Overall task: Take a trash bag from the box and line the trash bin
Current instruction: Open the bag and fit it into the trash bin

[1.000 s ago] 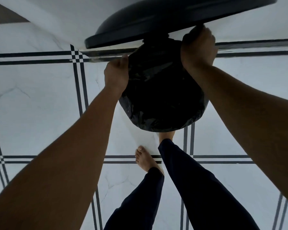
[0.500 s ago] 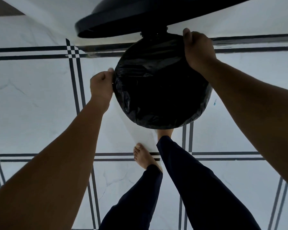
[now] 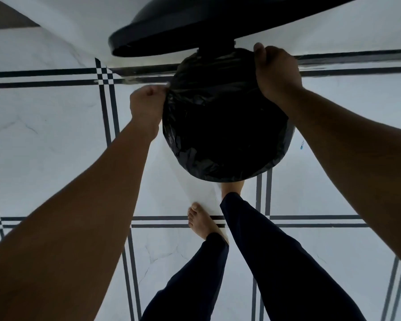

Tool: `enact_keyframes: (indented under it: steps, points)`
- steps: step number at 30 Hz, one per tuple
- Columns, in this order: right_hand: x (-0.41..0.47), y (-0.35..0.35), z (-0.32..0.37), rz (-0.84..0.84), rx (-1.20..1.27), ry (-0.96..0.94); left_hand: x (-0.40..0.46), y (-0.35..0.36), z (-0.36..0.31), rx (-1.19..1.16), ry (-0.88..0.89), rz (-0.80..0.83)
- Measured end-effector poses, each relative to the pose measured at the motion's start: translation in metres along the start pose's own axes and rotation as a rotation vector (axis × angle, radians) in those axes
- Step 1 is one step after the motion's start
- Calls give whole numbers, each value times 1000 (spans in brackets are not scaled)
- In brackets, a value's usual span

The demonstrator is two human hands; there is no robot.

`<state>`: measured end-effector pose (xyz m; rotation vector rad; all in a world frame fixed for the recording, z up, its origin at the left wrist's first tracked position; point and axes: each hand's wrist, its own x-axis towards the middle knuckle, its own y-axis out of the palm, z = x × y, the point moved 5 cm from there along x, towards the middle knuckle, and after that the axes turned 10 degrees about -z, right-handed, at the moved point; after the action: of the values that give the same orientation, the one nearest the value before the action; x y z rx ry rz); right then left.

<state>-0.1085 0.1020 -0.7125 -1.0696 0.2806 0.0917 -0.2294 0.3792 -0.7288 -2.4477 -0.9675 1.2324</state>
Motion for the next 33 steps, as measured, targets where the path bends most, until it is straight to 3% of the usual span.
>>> enact_keyframes:
  steps: [2,4,6,7,9,13,18,20,24,26,30,33]
  points:
    - [-1,-1,3,-64,6,-1,7,-5,-11,68,47,-115]
    - [-2,-4,6,-142,23,-27,-1,-11,-31,143,304,-259]
    - [-4,-3,10,-162,24,-45,-20,3,-50,155,530,-185]
    - [-6,-2,12,-170,1,-56,-26,16,-53,187,549,-83]
    - [-9,-1,15,-205,-84,-92,-36,41,-51,282,488,69]
    - [-11,1,15,-263,-204,-188,-18,45,-34,309,311,-53]
    - [-7,-1,11,-215,-113,-124,-6,32,-19,269,142,-21]
    - [-12,-12,7,-269,-92,-105,-12,17,-14,328,195,-70]
    - [-54,-48,-6,-518,-10,120,-53,-22,-3,334,425,-360]
    - [-84,-51,-13,-540,76,327,-83,-28,12,195,326,-404]
    - [-140,-35,-29,-417,181,872,-143,-22,49,-78,-191,-328]
    - [-163,-18,-36,-364,366,1075,-161,-5,62,-263,-491,-205]
